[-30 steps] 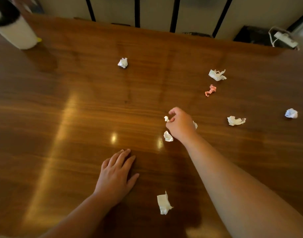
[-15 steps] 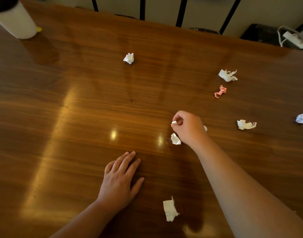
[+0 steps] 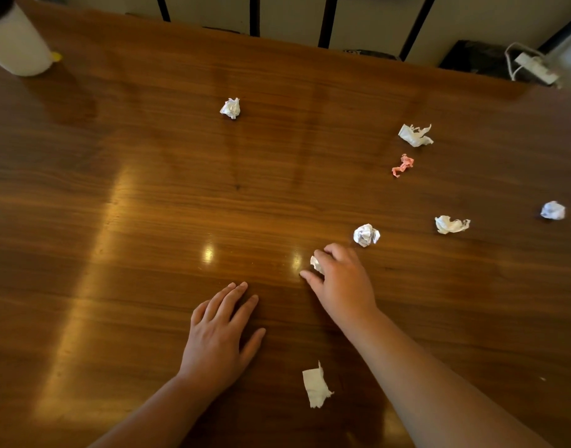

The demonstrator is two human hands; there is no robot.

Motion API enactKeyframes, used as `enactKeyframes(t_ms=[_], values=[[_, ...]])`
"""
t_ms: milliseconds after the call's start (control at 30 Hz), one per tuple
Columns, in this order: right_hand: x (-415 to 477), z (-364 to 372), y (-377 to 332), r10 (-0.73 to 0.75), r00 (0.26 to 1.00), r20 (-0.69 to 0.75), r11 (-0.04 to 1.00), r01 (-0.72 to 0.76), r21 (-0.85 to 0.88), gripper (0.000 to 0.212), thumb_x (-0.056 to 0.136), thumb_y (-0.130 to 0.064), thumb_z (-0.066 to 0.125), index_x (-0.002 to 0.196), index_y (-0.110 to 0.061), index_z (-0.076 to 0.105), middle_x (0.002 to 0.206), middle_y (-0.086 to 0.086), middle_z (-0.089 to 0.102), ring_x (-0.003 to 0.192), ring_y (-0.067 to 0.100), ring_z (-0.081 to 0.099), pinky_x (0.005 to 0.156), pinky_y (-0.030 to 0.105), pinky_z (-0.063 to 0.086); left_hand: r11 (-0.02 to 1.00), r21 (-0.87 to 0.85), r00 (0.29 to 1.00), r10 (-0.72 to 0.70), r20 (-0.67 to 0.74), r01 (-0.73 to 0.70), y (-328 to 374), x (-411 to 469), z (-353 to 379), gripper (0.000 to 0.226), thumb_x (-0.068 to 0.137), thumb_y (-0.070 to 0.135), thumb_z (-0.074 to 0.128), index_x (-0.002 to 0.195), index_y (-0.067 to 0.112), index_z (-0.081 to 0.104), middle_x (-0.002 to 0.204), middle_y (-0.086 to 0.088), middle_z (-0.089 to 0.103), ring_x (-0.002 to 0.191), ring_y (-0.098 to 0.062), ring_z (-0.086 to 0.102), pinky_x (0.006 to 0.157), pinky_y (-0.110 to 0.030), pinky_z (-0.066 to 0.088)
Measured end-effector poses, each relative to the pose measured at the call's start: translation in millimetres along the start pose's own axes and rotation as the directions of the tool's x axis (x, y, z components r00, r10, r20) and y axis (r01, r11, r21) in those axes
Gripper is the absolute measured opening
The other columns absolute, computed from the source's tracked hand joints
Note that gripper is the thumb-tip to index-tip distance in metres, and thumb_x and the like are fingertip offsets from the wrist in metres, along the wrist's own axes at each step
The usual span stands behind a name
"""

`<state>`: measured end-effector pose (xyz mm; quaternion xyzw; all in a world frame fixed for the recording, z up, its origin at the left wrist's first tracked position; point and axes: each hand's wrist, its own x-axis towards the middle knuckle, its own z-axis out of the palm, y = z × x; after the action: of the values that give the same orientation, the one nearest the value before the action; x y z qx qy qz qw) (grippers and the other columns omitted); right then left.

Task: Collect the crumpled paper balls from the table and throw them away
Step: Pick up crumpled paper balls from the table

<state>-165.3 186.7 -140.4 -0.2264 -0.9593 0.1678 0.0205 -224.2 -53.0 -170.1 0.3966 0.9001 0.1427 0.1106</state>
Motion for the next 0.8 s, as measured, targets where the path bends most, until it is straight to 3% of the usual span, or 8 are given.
enactKeyframes(t_ms=[167,267,333,367,433,500,667,800], values=[[-11,6,-1,-0.074,0.996,-0.045,0.997,0.075,0.018,0.020,0.088,-0.011,0.066,0.107,-0.008,0.071,0.102,0.007,0.066,0.094,0.022,0.061,0.070,0.024,0.049,1.000,-0.004,1.000,0.010,-0.006,-0.010,0,0,1,0.056,0.089,0.059,0.044,0.135,0.029,0.047,0.150,0.000,0.041,0.141,-0.017,0.029,0.109,-0.041,0.029],[-12,1,2,0.134,0.991,-0.029,0.952,-0.121,0.280,0.019,0.092,-0.015,0.061,0.107,-0.013,0.071,0.102,0.001,0.066,0.093,0.015,0.061,0.073,0.018,0.045,1.000,-0.007,1.000,0.012,-0.003,-0.012,-1,-1,1,0.056,0.090,0.059,0.043,0.136,0.029,0.046,0.151,0.000,0.039,0.142,-0.016,0.028,0.109,-0.041,0.028],[-13,-7,2,0.444,0.885,0.143,0.691,-0.439,0.575,0.014,0.092,-0.020,0.062,0.102,-0.022,0.072,0.102,-0.003,0.069,0.087,0.011,0.064,0.066,0.016,0.047,1.000,-0.011,1.000,0.010,0.001,-0.010,0,-2,0,0.056,0.090,0.058,0.043,0.137,0.029,0.045,0.151,0.001,0.038,0.143,-0.016,0.026,0.111,-0.040,0.027],[-14,-13,2,0.562,0.767,0.311,0.383,-0.575,0.723,0.012,0.091,-0.019,0.064,0.098,-0.022,0.073,0.102,0.000,0.069,0.084,0.013,0.064,0.062,0.018,0.048,1.000,-0.014,1.000,0.007,0.003,-0.007,1,-3,-1,0.056,0.090,0.057,0.043,0.138,0.028,0.044,0.152,0.001,0.038,0.143,-0.015,0.025,0.111,-0.040,0.026],[-18,-26,4,0.537,0.551,0.639,-0.269,-0.606,0.749,0.013,0.088,-0.013,0.067,0.100,-0.012,0.072,0.105,0.009,0.067,0.083,0.017,0.062,0.056,0.021,0.050,1.000,-0.027,1.000,-0.005,0.009,0.005,4,-4,-3,0.055,0.090,0.056,0.044,0.138,0.028,0.044,0.152,0.001,0.037,0.144,-0.015,0.024,0.113,-0.040,0.024],[-30,-33,10,0.417,0.478,0.773,-0.584,-0.511,0.631,0.024,0.087,-0.010,0.067,0.110,-0.002,0.066,0.097,0.014,0.064,0.074,0.017,0.060,0.048,0.021,0.049,0.999,-0.041,1.000,-0.016,0.023,0.017,8,-5,-6,0.055,0.090,0.055,0.044,0.138,0.028,0.044,0.153,0.000,0.036,0.144,-0.016,0.023,0.113,-0.041,0.022],[-69,-39,22,0.255,0.493,0.832,-0.765,-0.424,0.485,0.020,0.093,-0.025,0.060,0.092,-0.006,0.059,0.061,0.004,0.055,0.048,0.009,0.047,0.039,0.020,0.039,0.997,-0.070,0.998,-0.040,0.052,0.043,16,-11,-12,0.051,0.089,0.051,0.052,0.134,0.028,0.047,0.150,0.001,0.039,0.142,-0.018,0.027,0.112,-0.040,0.020],[-96,-47,28,0.213,0.481,0.850,-0.812,-0.396,0.428,0.021,0.092,-0.029,0.060,0.091,-0.010,0.051,0.063,0.005,0.053,0.051,0.011,0.049,0.040,0.021,0.043,0.994,-0.106,0.995,-0.007,0.101,0.018,30,-19,-15,0.050,0.089,0.054,0.048,0.132,0.030,0.048,0.142,0.005,0.046,0.136,-0.016,0.035,0.110,-0.043,0.029]])
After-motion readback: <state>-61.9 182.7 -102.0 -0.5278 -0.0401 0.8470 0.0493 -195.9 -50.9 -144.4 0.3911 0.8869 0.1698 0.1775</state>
